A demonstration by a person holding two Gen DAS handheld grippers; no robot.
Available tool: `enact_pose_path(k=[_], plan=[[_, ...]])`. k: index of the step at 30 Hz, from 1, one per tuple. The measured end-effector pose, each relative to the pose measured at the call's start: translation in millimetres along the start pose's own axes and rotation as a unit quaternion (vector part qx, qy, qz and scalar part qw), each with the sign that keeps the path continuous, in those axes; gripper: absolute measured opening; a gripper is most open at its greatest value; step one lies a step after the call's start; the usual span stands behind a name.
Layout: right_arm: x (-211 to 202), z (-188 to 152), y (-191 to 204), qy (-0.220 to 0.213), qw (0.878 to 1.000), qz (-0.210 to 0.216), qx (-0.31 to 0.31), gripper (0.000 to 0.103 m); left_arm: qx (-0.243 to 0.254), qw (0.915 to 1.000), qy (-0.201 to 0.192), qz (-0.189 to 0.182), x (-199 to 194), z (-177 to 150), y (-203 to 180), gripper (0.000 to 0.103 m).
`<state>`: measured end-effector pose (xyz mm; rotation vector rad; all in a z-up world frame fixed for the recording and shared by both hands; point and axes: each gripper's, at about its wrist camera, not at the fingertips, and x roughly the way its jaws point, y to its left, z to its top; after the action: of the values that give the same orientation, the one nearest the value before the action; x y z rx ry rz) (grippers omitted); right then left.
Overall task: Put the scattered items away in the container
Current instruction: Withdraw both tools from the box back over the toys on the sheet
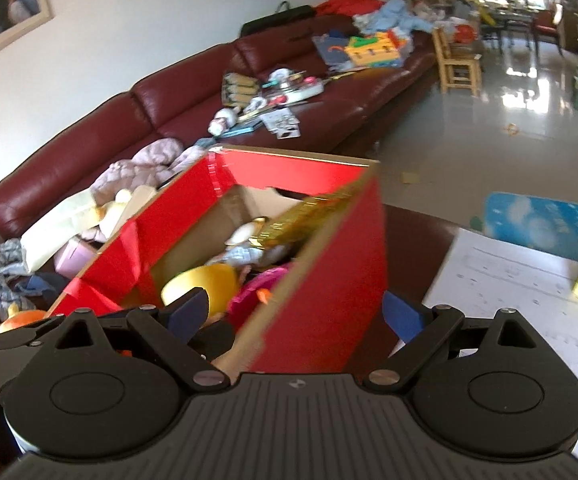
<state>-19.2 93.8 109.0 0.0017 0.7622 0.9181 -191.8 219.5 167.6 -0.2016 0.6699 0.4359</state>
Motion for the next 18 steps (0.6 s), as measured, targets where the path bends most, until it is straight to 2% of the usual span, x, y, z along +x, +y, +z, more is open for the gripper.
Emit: enact_pose_path(k=[10,15,18], plan=[[-47.1,-26.2,-90.6,-0.006,0.996,-0.058,0.068,0.096,0.068,0.9957,0.023,-0.059,16.1,-21.9,-94.8,0.091],[-61.2,-46.3,-141.4,-0.004,0.991,-0.097,0.093,0.096,0.105,0.9892,0.053,-0.088,42.9,-45.5,-143.8,0.091],[-62.4,-60.2,-179.1,0.007,0.984,-0.123,0.13,0.096,0.131,0.984,0.073,-0.096,62.4,-59.2,-166.7,0.091]])
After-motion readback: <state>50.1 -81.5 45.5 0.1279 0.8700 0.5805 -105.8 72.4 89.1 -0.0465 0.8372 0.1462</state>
